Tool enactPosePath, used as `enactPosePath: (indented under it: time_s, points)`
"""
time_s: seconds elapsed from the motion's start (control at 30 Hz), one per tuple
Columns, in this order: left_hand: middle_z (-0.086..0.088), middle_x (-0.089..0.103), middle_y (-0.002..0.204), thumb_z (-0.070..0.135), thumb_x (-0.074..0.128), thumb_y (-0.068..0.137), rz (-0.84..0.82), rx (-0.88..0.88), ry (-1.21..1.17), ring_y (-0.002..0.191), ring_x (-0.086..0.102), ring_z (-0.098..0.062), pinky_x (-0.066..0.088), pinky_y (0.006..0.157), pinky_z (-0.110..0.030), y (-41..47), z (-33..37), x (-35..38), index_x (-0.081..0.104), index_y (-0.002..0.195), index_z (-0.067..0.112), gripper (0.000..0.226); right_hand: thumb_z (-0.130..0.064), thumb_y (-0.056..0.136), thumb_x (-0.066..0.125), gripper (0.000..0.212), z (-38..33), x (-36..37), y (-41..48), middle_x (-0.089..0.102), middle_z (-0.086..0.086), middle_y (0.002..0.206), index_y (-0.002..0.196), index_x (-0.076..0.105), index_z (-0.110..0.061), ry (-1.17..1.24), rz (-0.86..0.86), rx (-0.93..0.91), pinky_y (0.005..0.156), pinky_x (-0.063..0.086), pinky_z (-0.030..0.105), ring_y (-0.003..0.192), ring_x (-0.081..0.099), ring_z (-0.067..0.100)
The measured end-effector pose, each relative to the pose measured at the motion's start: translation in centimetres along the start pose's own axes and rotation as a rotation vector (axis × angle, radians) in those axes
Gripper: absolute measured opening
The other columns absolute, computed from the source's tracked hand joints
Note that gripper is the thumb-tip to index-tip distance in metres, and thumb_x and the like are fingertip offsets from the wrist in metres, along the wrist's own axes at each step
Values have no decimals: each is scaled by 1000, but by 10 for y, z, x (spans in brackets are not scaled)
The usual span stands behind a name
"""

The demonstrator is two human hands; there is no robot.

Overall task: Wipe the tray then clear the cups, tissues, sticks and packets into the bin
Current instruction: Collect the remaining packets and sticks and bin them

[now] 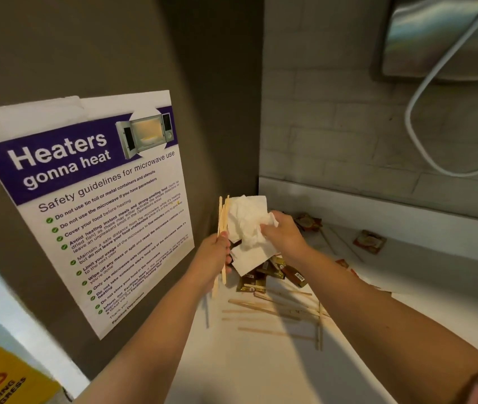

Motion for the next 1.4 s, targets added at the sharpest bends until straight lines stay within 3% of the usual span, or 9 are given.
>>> enactPosePath:
  time_s: [0.27,0.43,0.57,0.67,0.83,1.03,1.13,1.33,1.4]
  points:
    - [-10,57,94,30,29,102,-86,-12,54,68,52,-16,44,54,-25,-19,4,25,53,118,11,34,-8,92,46,24,-1,3,-49,58,8,103,114,55,-9,-158,43,-122,83,47,37,95,54,23]
    - [-5,50,67,29,28,102,-219,23,91,51,42,-13,36,49,-25,-35,-1,47,58,107,9,37,-4,92,46,27,4,-15,-80,60,13,111,117,55,-5,-101,60,-87,82,44,34,99,54,23]
    - [-4,46,64,28,28,101,-342,42,128,49,39,-13,32,47,-24,-55,-5,69,57,90,16,33,-3,90,44,27,12,-37,-108,60,9,104,113,57,-6,-64,136,-36,82,46,35,97,56,24]
    - [-4,43,62,26,29,101,-449,70,132,47,36,-14,30,44,-23,-75,-8,92,56,96,10,32,-6,90,42,29,22,-56,-133,62,10,106,113,58,-8,-25,225,23,82,47,35,96,56,22]
    - [-1,37,57,30,30,102,-610,62,158,43,31,-11,24,42,-21,-122,-17,136,55,84,14,35,-18,93,43,17,46,-94,-187,61,2,87,87,58,-17,93,350,90,70,46,27,82,55,19]
    - [-3,44,61,20,27,99,-757,101,259,45,35,-12,28,41,-21,-178,-29,186,59,108,9,35,-27,86,63,19,67,-141,-245,67,9,100,100,62,-14,96,452,173,84,51,38,94,64,25]
    - [-7,53,72,20,28,97,-802,150,346,56,44,-17,34,49,-24,-212,-33,209,60,111,14,35,-24,83,65,11,80,-166,-279,66,8,92,87,60,-16,85,524,200,80,50,37,91,63,25]
    - [-2,56,73,17,28,98,-940,167,369,58,47,-15,36,49,-23,-302,-49,263,58,113,10,35,-45,62,62,74,115,-219,-363,61,17,120,124,54,-6,58,631,278,95,49,45,109,59,32]
    - [-2,51,65,17,27,98,-982,137,382,52,42,-14,33,46,-23,-332,-61,280,56,112,7,34,-48,57,61,80,128,-237,-394,61,15,122,126,53,-8,71,661,321,96,48,46,110,59,30]
Point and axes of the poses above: each hand's wrist, its own y-axis towards the middle knuckle, its own x-axis out of the palm, z = x × y, the point moved 2 cm from there along y, towards the middle knuckle
